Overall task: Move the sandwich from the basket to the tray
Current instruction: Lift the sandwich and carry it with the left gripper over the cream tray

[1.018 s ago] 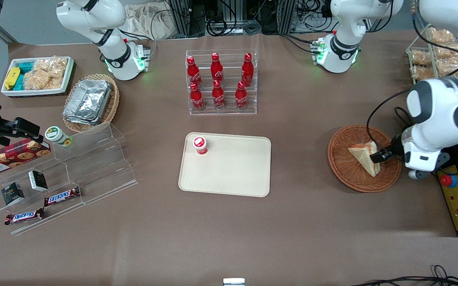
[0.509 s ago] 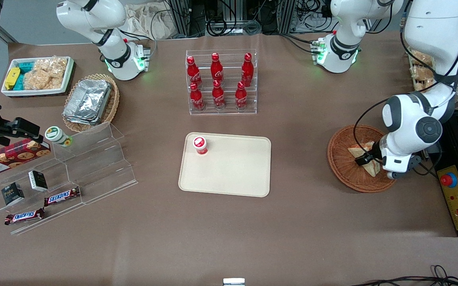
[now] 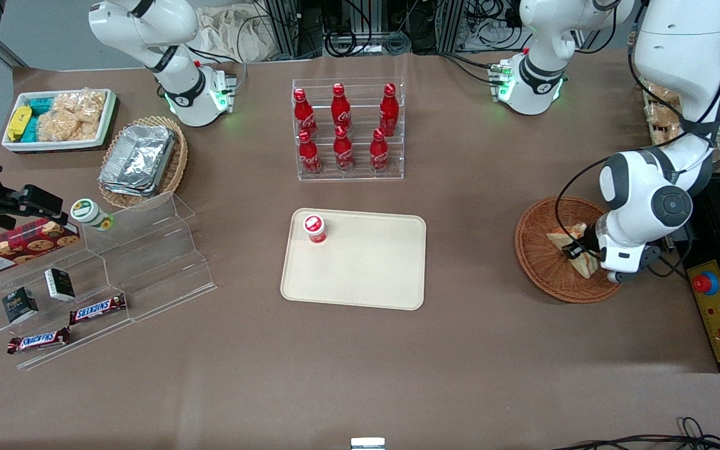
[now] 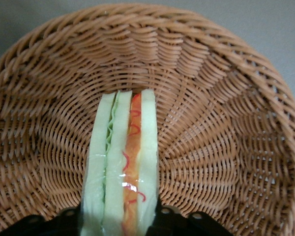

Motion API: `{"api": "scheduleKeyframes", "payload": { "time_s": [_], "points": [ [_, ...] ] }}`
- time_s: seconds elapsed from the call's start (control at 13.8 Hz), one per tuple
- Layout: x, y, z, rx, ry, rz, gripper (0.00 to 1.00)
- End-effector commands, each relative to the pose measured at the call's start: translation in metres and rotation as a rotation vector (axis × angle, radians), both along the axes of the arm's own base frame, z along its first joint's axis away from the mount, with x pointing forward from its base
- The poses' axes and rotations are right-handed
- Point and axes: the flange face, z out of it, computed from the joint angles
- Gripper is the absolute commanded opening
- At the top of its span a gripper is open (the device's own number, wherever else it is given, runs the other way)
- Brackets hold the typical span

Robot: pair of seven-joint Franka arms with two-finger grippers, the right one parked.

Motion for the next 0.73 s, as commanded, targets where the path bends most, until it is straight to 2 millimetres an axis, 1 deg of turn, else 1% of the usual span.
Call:
{"api": "scheduleKeyframes", "payload": {
  "time_s": [0.0, 0.07, 0.15, 0.29, 0.44, 0.51, 0.65],
  "points": [
    [0.008, -0.007, 0.043, 0.000, -0.051, 0.006, 0.24],
    [0.011, -0.009, 0.068, 0.003, -0.048, -0.011, 0.23],
    [0.015, -0.018, 0.097, 0.005, -0.039, -0.035, 0.21],
    [0.024, -0.041, 0.167, 0.008, -0.022, -0.081, 0.21],
    [0.027, -0.074, 0.238, 0.005, -0.026, -0.138, 0.21],
    [0.027, -0.093, 0.272, 0.004, -0.031, -0.170, 0.21],
    [0.020, -0.133, 0.331, -0.002, -0.018, -0.239, 0.21]
  ]
}}
